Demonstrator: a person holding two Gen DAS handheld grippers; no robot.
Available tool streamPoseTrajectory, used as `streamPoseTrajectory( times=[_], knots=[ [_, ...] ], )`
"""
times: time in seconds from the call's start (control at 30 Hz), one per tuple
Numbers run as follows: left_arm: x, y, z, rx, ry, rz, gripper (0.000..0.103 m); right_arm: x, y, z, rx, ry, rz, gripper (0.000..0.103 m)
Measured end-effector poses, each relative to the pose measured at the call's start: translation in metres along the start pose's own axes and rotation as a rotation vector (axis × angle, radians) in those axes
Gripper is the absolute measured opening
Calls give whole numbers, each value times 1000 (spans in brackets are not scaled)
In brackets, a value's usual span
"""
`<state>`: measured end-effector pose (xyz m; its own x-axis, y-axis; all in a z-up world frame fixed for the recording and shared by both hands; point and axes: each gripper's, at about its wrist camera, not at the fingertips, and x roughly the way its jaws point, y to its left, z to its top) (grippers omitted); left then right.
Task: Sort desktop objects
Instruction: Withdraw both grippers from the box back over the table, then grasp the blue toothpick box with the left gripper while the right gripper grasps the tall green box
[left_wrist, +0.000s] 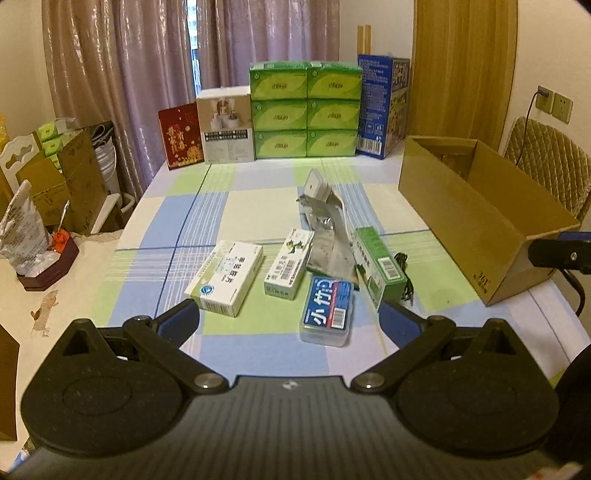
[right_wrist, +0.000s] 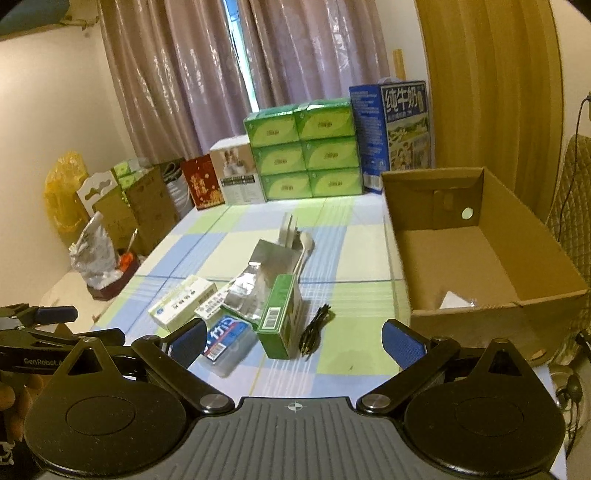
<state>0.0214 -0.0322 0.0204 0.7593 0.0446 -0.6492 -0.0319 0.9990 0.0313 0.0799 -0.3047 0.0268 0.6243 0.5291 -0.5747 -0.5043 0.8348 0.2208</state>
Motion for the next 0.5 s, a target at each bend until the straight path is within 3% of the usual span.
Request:
streamPoseTrajectory(
  times=[0.5],
  knots=[
    [55, 9, -26, 20, 59, -54, 101, 75, 6, -14, -17, 96, 41, 98]
  ],
)
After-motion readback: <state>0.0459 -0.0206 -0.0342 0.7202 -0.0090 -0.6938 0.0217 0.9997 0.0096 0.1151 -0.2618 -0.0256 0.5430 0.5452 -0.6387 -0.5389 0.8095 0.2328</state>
